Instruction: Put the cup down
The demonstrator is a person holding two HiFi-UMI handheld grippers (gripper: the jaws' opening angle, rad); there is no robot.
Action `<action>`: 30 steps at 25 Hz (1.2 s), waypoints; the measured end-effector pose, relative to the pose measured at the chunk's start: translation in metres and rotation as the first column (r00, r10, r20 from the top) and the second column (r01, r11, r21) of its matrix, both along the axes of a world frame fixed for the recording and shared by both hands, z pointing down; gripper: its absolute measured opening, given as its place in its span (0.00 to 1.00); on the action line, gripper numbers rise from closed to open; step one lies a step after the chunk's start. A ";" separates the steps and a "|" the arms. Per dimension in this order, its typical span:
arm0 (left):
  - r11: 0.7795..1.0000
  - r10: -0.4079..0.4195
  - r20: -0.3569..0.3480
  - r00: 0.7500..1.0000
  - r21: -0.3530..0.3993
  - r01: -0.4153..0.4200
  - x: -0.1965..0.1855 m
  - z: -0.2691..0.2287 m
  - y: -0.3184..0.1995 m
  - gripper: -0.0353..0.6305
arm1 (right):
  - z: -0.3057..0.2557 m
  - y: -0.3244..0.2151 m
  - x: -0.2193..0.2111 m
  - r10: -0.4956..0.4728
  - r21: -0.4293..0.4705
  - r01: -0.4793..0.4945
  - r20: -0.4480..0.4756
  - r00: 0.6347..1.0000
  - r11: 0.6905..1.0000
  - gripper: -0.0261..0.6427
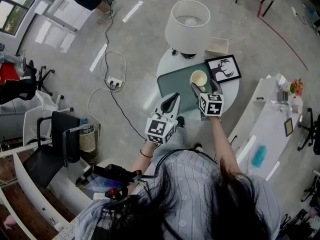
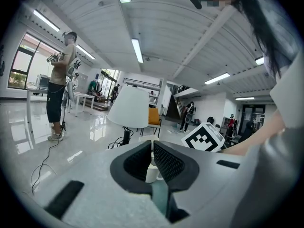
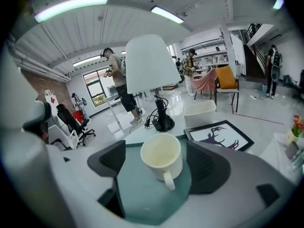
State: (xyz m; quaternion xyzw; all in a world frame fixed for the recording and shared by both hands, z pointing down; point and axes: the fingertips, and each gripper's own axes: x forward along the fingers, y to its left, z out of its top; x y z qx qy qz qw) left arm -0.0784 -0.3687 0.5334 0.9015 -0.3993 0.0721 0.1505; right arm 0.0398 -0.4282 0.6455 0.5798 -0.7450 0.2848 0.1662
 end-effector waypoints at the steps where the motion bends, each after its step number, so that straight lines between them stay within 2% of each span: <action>1: 1.000 0.000 -0.001 1.000 0.002 0.000 0.001 -0.001 0.001 0.08 | -0.006 0.001 0.000 0.000 0.013 0.000 0.007 1.000 1.000 0.63; 9: 1.000 -0.005 -0.007 1.000 0.020 0.005 0.015 -0.010 0.019 0.08 | -0.041 0.028 0.002 -0.036 0.074 0.033 0.045 0.998 0.997 0.62; 21: 0.998 -0.020 -0.016 1.000 0.054 0.021 0.044 -0.025 0.060 0.08 | -0.077 0.095 0.009 -0.128 0.148 0.113 0.094 0.987 0.982 0.61; 23: 0.997 -0.032 -0.020 0.999 0.063 0.033 0.049 -0.029 0.069 0.08 | -0.082 0.108 0.012 -0.143 0.158 0.126 0.102 0.984 0.979 0.59; 26: 0.996 -0.044 -0.024 0.999 0.074 0.046 0.057 -0.032 0.084 0.08 | -0.089 0.128 0.020 -0.149 0.170 0.128 0.117 0.982 0.977 0.49; 30: 0.995 -0.039 -0.018 0.999 0.089 0.041 0.073 -0.035 0.111 0.08 | -0.095 0.156 0.031 -0.157 0.178 0.131 0.137 0.978 0.975 0.39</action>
